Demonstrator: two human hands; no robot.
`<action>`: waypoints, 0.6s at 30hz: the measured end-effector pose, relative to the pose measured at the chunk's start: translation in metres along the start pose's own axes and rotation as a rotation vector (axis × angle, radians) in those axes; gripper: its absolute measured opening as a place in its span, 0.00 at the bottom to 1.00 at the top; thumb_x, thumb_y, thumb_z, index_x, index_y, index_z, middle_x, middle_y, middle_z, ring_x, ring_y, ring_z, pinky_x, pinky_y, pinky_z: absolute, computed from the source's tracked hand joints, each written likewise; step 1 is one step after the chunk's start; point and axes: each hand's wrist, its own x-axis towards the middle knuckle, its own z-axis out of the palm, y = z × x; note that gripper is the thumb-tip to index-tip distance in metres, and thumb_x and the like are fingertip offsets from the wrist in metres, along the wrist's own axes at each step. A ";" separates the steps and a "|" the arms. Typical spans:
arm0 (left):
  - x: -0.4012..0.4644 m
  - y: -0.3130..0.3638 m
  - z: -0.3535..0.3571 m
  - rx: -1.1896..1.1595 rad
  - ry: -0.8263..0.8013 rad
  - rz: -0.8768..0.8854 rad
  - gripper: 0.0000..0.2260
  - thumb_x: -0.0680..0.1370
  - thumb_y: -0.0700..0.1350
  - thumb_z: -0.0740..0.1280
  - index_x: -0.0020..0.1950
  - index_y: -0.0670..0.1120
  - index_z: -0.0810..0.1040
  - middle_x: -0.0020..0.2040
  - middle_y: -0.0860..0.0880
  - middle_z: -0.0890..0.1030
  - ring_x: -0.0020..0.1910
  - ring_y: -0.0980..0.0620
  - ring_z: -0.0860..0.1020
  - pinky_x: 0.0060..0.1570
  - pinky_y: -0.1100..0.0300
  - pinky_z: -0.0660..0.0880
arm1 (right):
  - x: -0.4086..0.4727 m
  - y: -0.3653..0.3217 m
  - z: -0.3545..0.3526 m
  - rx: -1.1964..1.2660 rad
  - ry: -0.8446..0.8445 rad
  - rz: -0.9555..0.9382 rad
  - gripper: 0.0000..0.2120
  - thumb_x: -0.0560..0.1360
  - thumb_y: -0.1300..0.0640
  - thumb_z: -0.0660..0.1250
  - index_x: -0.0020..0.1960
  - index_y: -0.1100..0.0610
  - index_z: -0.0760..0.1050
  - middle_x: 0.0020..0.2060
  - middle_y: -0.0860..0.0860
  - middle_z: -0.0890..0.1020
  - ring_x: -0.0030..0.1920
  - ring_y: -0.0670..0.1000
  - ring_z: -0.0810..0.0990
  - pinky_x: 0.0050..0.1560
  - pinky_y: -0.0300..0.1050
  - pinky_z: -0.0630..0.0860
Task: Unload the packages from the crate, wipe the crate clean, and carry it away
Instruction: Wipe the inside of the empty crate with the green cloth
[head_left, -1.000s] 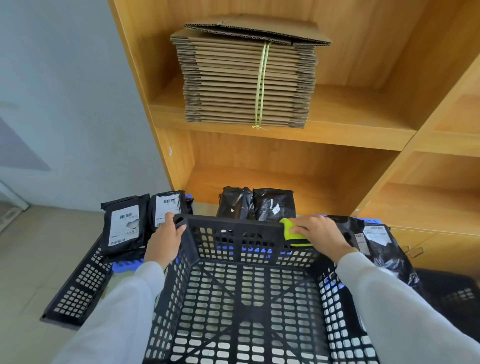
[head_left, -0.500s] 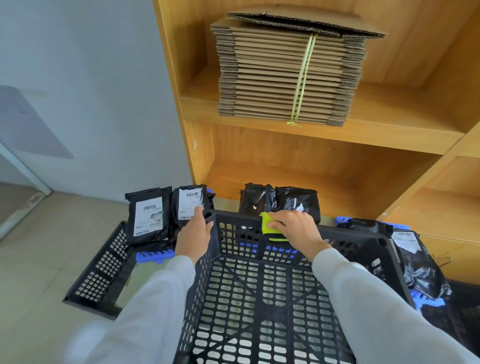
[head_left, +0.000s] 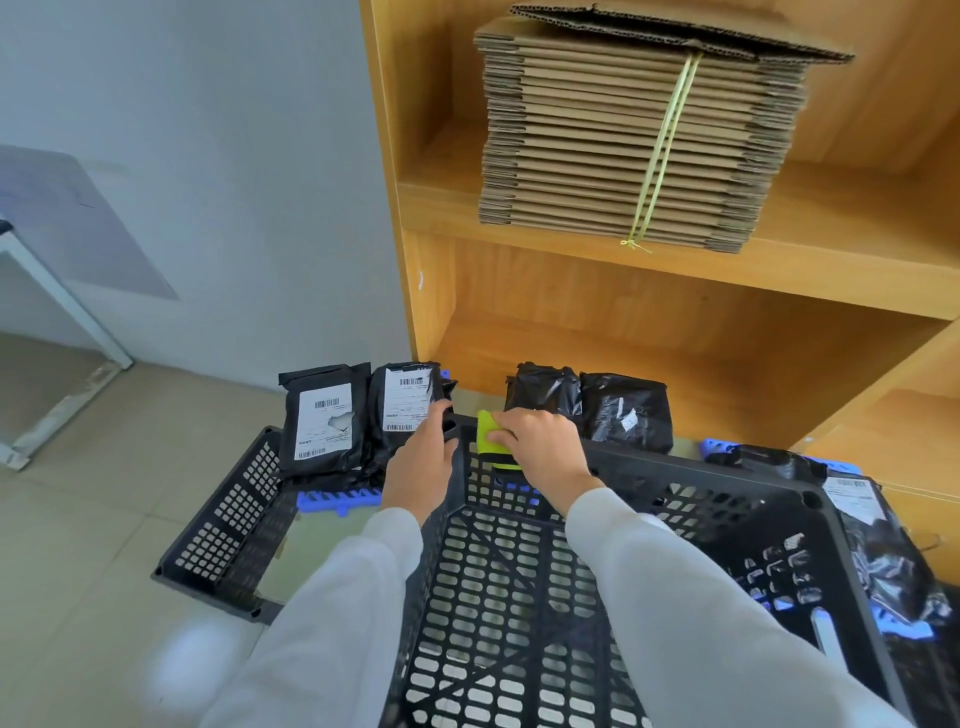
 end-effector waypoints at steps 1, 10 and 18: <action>0.000 0.000 0.000 -0.014 0.004 0.025 0.18 0.86 0.48 0.59 0.75 0.55 0.61 0.60 0.49 0.80 0.47 0.45 0.81 0.46 0.48 0.75 | 0.003 -0.003 0.004 -0.002 -0.002 -0.003 0.14 0.81 0.43 0.62 0.58 0.49 0.81 0.51 0.49 0.86 0.49 0.55 0.84 0.47 0.49 0.79; 0.000 0.000 -0.004 -0.021 -0.008 0.040 0.12 0.86 0.56 0.53 0.69 0.61 0.66 0.64 0.53 0.78 0.45 0.48 0.83 0.50 0.45 0.79 | 0.004 -0.003 0.030 -0.001 0.143 -0.038 0.13 0.81 0.45 0.63 0.58 0.50 0.81 0.45 0.49 0.86 0.44 0.54 0.84 0.50 0.50 0.78; -0.005 0.007 -0.004 0.094 0.015 0.001 0.11 0.86 0.57 0.51 0.68 0.62 0.65 0.54 0.54 0.82 0.42 0.50 0.83 0.46 0.47 0.79 | -0.026 0.030 0.019 0.014 0.266 -0.056 0.10 0.79 0.53 0.70 0.60 0.46 0.81 0.41 0.44 0.85 0.42 0.49 0.83 0.48 0.45 0.75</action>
